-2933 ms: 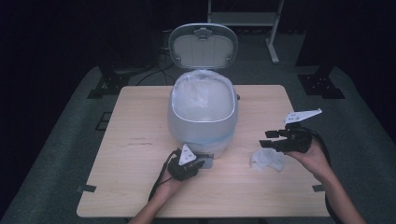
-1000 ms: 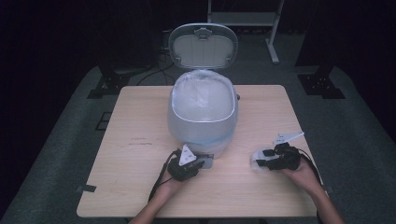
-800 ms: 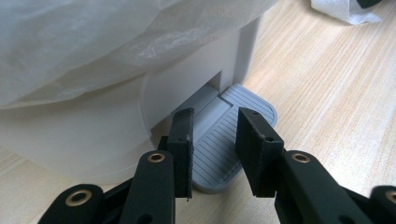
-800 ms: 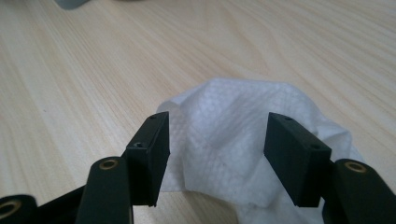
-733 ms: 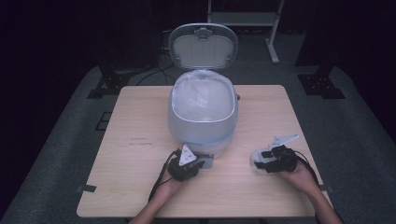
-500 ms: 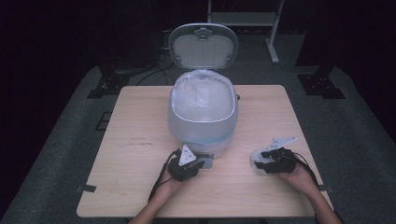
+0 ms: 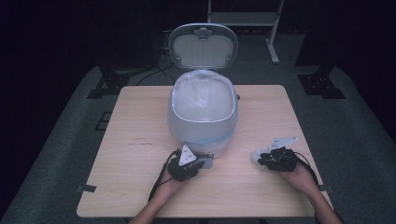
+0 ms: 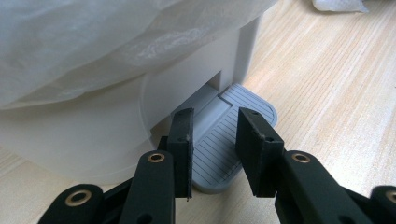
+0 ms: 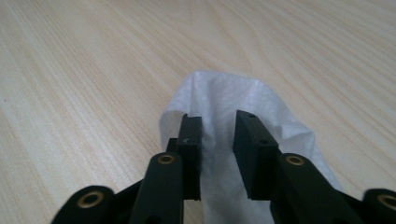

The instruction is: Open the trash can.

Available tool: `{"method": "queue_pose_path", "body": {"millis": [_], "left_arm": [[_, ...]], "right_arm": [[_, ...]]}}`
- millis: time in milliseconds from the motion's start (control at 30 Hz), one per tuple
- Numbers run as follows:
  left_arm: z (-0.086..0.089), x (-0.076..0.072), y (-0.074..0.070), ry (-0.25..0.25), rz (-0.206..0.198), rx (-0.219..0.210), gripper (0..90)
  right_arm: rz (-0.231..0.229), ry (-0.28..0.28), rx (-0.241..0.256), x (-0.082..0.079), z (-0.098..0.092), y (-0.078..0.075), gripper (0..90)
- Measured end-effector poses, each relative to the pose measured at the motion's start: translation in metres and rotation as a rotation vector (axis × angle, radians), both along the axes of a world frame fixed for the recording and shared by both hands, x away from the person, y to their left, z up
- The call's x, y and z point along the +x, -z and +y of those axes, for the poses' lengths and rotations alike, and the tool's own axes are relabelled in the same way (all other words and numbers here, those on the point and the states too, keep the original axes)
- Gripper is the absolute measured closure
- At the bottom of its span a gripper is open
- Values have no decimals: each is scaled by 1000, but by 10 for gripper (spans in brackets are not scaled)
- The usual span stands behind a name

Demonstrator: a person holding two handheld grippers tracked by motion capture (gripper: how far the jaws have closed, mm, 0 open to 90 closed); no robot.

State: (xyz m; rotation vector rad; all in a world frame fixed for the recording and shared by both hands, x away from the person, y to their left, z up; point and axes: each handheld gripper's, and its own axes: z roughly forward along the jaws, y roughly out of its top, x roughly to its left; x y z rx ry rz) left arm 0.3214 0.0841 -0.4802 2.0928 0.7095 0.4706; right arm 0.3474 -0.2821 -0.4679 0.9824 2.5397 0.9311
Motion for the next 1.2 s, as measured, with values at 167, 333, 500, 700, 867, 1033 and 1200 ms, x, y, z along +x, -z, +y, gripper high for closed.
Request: {"method": "queue_pose_path", "body": {"millis": [167, 333, 500, 700, 867, 1033, 1200], "left_arm": [[0, 0, 0, 1, 1, 0, 671], [0, 0, 0, 2, 1, 0, 670], [0, 0, 0, 3, 1, 0, 670], [0, 0, 0, 3, 1, 1, 669], [1, 0, 0, 6, 0, 7, 669], [1, 0, 0, 5, -2, 3, 669], [1, 1, 0, 6, 0, 3, 669]], "right_arm": [[60, -7, 41, 3, -4, -2, 810], [102, -13, 74, 4, -6, -2, 832], [114, -22, 119, 2, -9, -6, 841], [108, -37, 163, -1, -11, -17, 846], [97, -45, 196, -3, -12, -30, 846], [87, -52, 217, -5, -12, -42, 846], [70, -57, 228, -6, -12, -55, 846]]}}
